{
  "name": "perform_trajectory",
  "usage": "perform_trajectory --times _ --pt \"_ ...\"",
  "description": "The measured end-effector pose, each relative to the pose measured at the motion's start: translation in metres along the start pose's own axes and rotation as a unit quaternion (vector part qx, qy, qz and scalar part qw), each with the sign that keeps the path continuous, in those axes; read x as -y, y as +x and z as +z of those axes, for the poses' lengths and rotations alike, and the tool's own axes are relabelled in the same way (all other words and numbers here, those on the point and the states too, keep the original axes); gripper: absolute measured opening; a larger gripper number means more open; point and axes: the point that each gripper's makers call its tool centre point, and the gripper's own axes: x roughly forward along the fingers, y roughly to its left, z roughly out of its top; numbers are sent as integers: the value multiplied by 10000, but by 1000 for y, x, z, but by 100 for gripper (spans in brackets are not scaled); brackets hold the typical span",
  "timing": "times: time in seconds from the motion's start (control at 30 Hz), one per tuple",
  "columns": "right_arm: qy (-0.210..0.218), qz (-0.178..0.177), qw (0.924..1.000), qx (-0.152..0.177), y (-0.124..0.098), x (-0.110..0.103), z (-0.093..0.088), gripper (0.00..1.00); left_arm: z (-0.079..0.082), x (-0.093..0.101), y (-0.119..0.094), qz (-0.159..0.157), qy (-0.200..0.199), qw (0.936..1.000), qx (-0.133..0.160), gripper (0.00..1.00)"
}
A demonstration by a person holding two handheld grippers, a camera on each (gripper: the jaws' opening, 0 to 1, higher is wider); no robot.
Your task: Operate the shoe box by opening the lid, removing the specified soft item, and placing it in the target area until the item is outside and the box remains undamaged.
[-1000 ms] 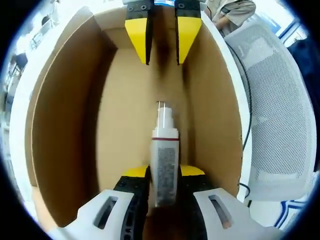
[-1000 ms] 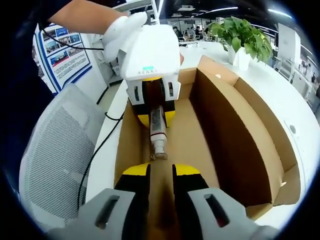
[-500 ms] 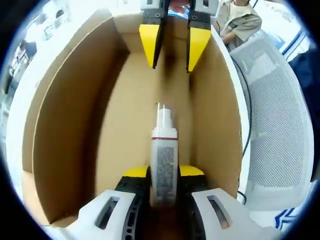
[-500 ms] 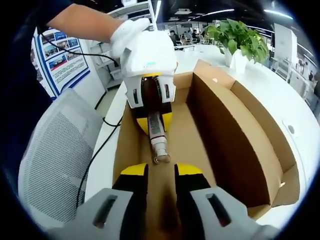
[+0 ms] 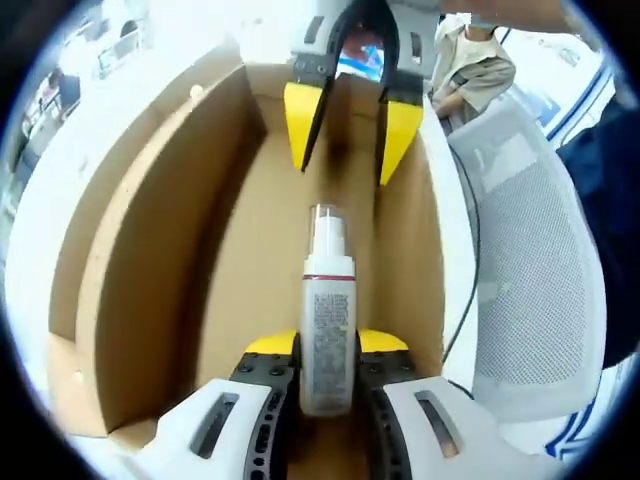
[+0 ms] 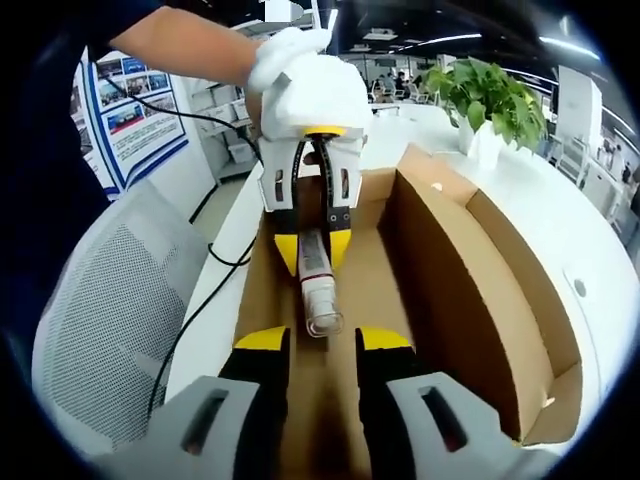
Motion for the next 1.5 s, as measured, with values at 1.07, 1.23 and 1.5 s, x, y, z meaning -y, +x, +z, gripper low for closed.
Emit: perform_trajectory --times 1.07,1.23,1.5 --pt "-154 527 9980 314 -16 -27 62 21 60 40 -52 -802 -188 9829 1644 18" --pt "2 630 9973 369 -19 -30 65 20 62 42 -54 -870 -196 9809 1726 18" --pt "138 747 9965 338 -19 -35 65 20 65 47 -54 -938 -206 9796 1767 18"
